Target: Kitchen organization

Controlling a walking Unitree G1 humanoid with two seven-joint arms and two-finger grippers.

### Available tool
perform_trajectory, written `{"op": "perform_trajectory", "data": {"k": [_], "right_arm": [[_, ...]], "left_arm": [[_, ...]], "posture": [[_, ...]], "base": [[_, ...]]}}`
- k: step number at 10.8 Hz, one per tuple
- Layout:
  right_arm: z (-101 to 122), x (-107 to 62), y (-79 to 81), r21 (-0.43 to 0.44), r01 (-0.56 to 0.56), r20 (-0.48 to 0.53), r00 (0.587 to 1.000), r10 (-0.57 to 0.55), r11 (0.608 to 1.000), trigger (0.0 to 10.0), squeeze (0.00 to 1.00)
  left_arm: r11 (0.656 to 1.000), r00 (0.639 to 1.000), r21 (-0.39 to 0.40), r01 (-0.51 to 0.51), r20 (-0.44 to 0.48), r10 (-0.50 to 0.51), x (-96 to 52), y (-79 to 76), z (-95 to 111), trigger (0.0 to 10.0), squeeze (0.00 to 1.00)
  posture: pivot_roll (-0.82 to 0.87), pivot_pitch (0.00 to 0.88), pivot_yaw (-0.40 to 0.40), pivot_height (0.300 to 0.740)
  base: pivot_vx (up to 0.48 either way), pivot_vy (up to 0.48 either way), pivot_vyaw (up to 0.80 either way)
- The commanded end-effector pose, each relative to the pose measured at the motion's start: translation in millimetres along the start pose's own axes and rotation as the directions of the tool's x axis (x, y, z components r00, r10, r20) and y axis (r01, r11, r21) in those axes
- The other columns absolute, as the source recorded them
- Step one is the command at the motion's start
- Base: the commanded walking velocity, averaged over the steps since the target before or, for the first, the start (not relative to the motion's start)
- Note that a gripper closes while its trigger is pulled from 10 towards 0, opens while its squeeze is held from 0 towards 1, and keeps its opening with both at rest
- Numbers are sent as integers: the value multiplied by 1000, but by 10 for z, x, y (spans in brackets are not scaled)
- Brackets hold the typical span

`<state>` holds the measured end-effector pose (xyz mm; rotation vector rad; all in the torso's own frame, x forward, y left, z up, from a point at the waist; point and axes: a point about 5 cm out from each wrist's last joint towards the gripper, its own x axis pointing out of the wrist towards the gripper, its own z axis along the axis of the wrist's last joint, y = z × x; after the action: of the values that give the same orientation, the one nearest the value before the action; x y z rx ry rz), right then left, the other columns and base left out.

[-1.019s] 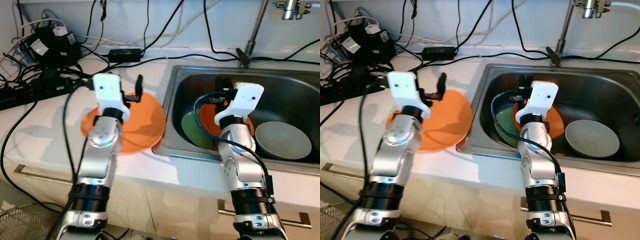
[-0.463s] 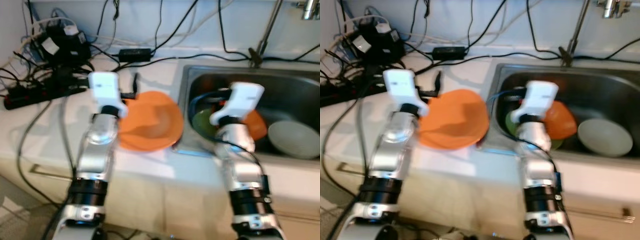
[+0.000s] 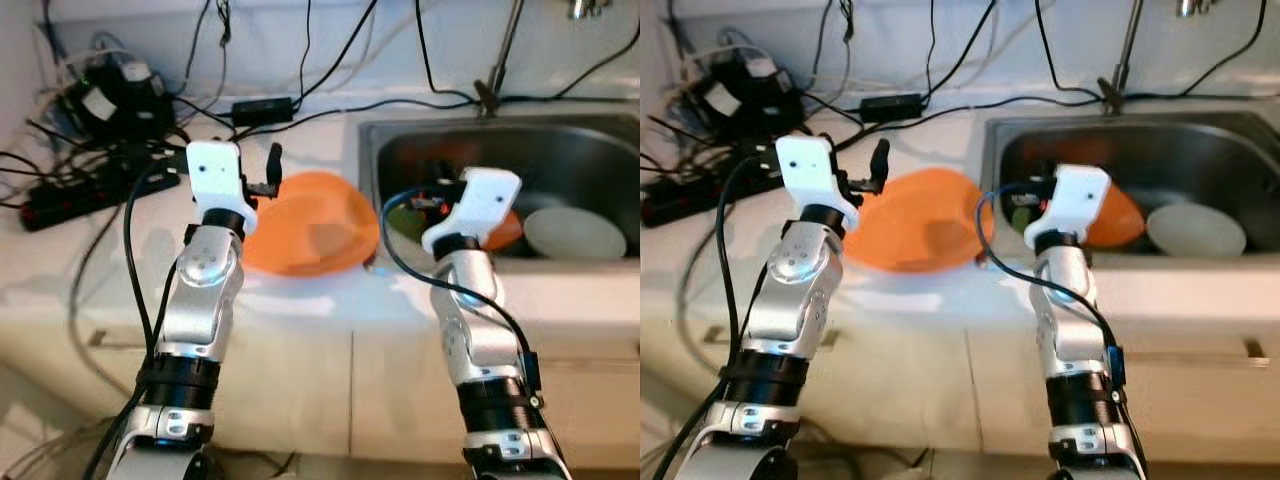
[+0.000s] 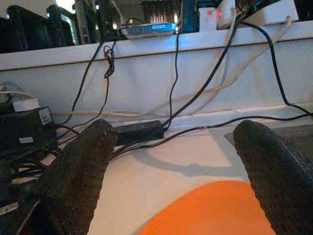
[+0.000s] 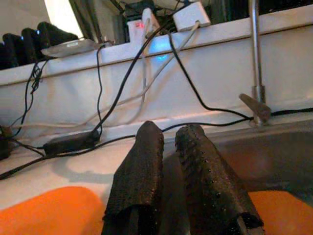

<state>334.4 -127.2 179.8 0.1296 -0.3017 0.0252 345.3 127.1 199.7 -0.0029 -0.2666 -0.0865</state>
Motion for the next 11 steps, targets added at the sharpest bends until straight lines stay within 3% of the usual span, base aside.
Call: {"op": "perform_trajectory", "data": {"k": [1,5,6,8,10,11], "right_arm": [[5,10,7,3,-2,-3,1000,2,1000,10000,0],[-15,8,82,-9,-64,-23,998,64,998,10000,0],[-3,8,178,-22,-143,-33,989,142,989,10000,0],[7,-61,438,-54,-400,-74,915,395,915,10000,0],[6,-169,625,-74,-591,-100,806,584,803,10000,0],[1,-187,671,-77,-637,-122,769,627,767,10000,0]], "left_arm": [[1000,1000,4,13,8,-13,16,-21,33,10000,0],[1000,1000,10,2,-16,-2,1,-33,-16,10000,0],[1000,999,12,-6,-35,6,-28,2,-37,10000,0],[999,991,-37,37,-130,-41,-216,157,-84,10000,0],[1000,983,-2,2,-184,-3,-408,406,-120,10000,0],[1000,978,8,-4,-210,5,-481,460,-105,10000,0]], "posture": [[86,0,124,740],[86,0,121,740],[83,0,119,740],[90,0,115,740],[117,0,98,740],[125,0,88,740]], "base": [[0,0,0],[0,0,0],[0,0,0],[0,0,0],[0,0,0],[0,0,0]]}}
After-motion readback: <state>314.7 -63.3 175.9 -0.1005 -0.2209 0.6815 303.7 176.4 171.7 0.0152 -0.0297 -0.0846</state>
